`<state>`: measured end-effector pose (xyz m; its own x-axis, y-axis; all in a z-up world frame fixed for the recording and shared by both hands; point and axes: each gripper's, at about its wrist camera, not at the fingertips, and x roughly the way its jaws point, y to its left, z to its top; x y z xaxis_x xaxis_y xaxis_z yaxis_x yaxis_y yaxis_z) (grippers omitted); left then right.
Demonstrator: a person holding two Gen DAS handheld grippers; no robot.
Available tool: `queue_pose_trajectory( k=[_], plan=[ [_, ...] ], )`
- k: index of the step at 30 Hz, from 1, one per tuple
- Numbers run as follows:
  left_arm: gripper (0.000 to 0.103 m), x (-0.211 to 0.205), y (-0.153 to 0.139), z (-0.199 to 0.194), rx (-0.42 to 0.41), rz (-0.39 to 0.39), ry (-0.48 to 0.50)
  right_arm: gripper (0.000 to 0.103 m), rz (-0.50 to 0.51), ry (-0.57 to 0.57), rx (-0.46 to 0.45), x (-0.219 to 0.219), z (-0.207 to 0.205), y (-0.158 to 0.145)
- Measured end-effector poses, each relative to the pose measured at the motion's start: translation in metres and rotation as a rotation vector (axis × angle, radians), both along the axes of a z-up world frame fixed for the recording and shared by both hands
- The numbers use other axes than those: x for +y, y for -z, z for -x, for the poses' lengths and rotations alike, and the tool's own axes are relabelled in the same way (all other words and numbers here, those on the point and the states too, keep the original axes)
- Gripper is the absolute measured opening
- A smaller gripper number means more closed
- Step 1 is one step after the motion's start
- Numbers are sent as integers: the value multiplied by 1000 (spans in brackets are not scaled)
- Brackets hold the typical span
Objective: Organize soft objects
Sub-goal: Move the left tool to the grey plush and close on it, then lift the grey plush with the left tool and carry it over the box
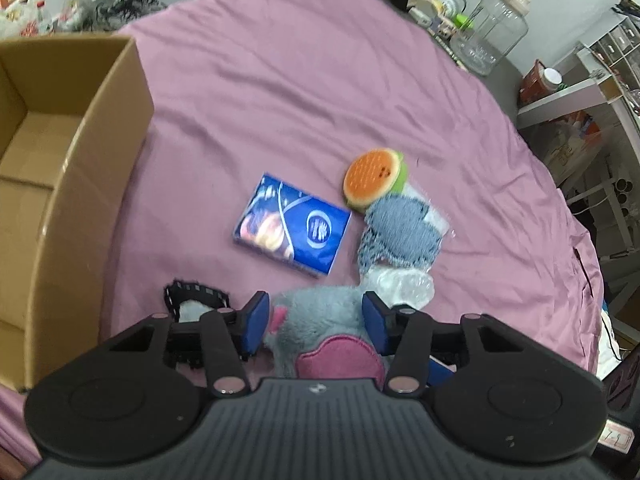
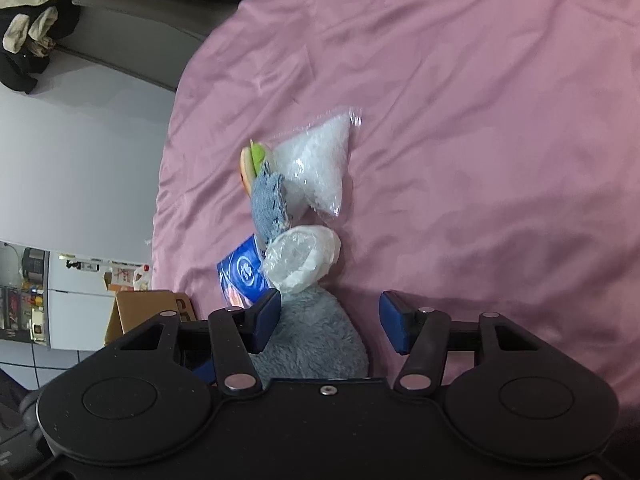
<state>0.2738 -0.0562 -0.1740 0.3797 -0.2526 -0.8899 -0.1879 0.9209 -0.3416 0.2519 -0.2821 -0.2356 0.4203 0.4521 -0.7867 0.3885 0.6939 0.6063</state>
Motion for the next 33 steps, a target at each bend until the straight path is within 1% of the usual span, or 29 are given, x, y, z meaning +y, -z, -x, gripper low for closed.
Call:
queue_pose_trajectory(
  k=[2,3,4,5,6,8,10,16,20,25,33],
  plan=[
    [50,2,3,3,8,2,-12,55,1,-15,16,2,0,1],
    [48,3,5,6,13,10,-24,51,0,-21,26,3,0,3],
    [38,6,6,8,19,30,-37,43,-9,-30,33,3,0,4],
    [33,8,9,10,26,54,-46,32,-20,-42,36,5,1,5],
    [30,9,11,13,34,73,-56,31,-35,-55,35,7,3,5],
    [26,10,10,19,24,83,-77,26,-16,-75,19,11,5,0],
    [24,11,6,23,13,94,-94,24,-4,-90,-1,13,7,-7],
    [23,13,-11,33,-37,90,-77,23,25,-106,-63,15,16,-29],
    [23,15,-26,41,-80,64,-68,22,54,-122,-113,24,24,-43],
    [23,26,-39,51,-112,58,-63,21,90,-139,-160,37,34,-58],
    [22,43,-61,70,-182,50,-59,20,88,-143,-224,55,44,-77]
  ],
)
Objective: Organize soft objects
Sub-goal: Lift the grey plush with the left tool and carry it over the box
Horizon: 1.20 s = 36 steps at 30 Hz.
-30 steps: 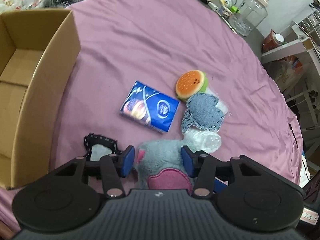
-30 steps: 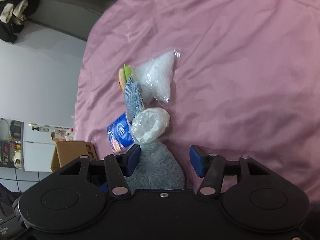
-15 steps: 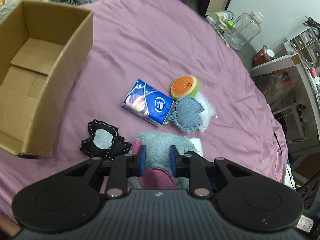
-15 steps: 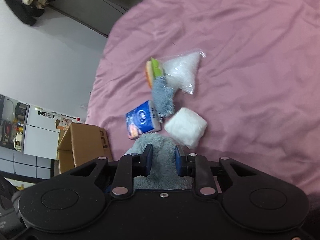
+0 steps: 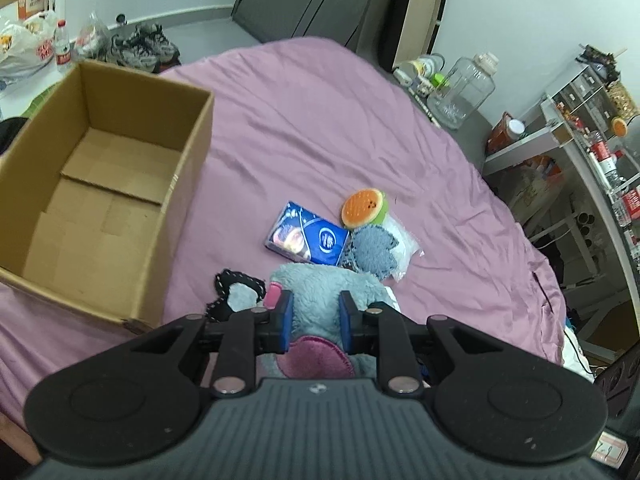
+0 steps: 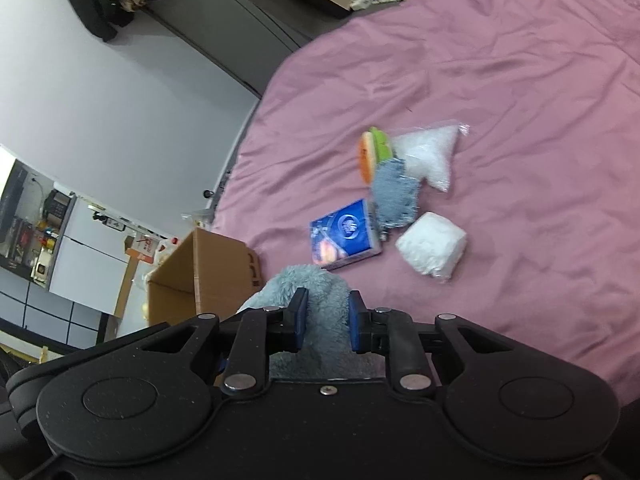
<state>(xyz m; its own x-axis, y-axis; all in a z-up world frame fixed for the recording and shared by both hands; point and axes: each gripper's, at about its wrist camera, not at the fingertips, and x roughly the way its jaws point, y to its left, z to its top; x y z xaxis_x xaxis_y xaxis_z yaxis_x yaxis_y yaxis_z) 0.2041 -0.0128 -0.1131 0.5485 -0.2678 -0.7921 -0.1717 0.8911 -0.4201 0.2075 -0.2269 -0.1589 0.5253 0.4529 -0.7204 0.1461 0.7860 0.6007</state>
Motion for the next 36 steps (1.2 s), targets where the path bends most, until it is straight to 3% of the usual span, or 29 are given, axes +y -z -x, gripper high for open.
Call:
queue_pose_trajectory(
  k=[14,36],
  plan=[
    [21,47,-35,15,-87,-33,-30,20,-16,-51,-116,51,9,-37],
    [21,138,-45,-10,-144,-36,-144,20,-97,-141,-124,140,-40,-45]
  ],
)
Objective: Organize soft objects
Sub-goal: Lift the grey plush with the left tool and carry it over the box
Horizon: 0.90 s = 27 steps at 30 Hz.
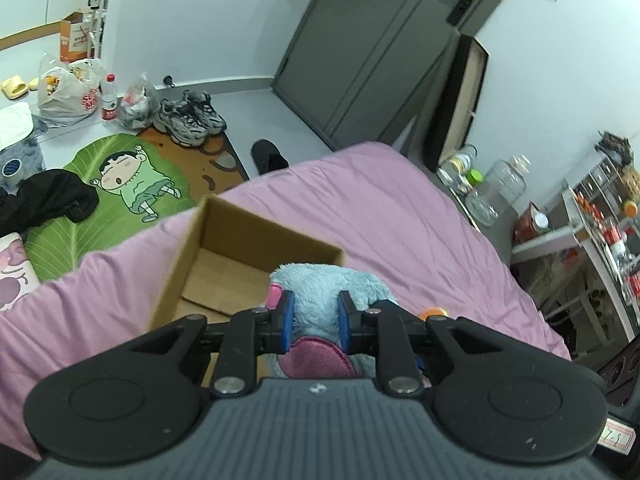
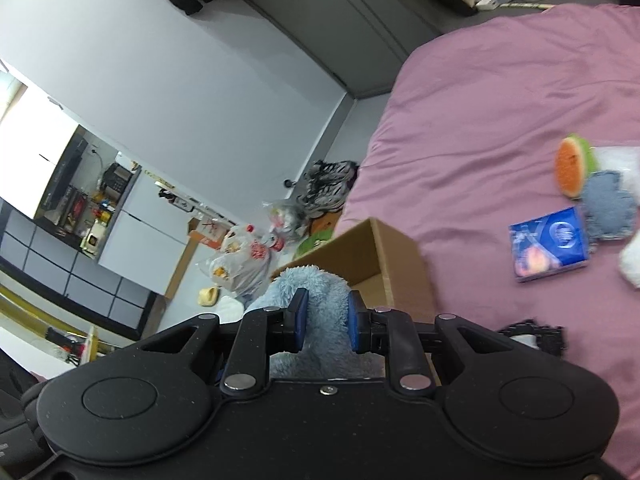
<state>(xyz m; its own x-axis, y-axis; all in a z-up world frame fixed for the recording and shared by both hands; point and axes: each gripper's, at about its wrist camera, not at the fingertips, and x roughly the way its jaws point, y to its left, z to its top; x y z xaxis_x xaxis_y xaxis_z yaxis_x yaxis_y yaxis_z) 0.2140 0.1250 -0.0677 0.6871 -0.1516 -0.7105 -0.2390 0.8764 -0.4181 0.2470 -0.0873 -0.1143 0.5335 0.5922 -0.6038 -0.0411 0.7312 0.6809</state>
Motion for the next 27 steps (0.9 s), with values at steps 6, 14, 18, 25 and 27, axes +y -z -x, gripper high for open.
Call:
queue_pose_trajectory(
  k=[6,14,18,25,27],
  plan=[
    [21,29,4,-15,-9,20,-42,21,3,-36,-10,29,-20,-1],
    [21,52,20,-39,1,46,-72,21,19,-60,-7,53,-41,9],
    [21,60,29,-49,16,53,-77,21,27,-65,8,60,-51,17],
    [24,69,44,-67,69,53,-95,37,12,-60,35,66,-64,28],
    [25,70,47,-70,95,19,-102,47,-1,-69,47,64,-64,30]
  ],
)
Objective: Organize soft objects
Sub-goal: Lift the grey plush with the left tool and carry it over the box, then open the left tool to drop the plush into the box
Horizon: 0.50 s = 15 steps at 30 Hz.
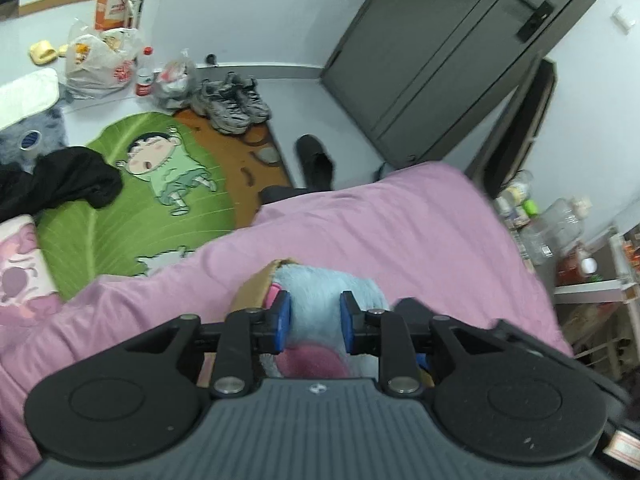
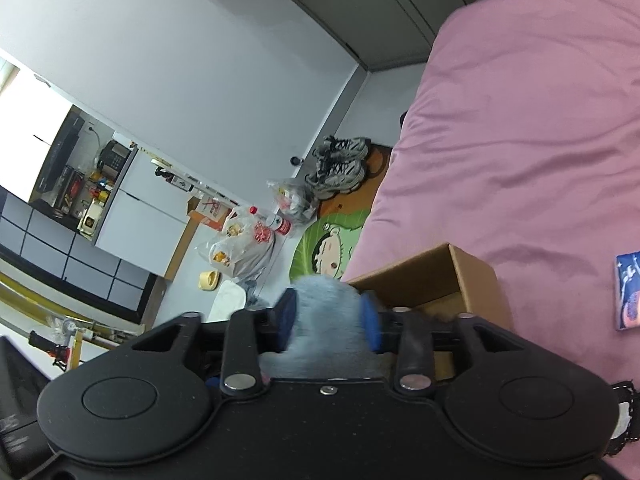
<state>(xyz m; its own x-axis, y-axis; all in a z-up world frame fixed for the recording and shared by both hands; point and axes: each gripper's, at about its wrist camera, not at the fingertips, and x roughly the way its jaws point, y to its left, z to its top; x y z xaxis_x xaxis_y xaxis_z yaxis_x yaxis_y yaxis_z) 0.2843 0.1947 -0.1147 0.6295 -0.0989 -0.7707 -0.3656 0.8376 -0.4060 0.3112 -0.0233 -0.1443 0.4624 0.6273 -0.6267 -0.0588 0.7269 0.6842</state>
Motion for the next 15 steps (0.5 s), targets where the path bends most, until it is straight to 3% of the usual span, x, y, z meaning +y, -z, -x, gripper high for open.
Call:
queue_pose_trajectory(
  k=[2,4,8,15],
  plan=[
    [28,0,-2,0,2,-15,7,52,7,7,-9,-4,2,-2],
    [38,0,-4,1,4,-8,1,52,22,13,-9,-9,5,-5],
    [43,-2,-12,6,9,-14,-9,52,27,37,-5,-22,12,-13],
    [71,-19,-29,19,15,-53,2,66,61,83,-44,-55,29,-36]
  ],
)
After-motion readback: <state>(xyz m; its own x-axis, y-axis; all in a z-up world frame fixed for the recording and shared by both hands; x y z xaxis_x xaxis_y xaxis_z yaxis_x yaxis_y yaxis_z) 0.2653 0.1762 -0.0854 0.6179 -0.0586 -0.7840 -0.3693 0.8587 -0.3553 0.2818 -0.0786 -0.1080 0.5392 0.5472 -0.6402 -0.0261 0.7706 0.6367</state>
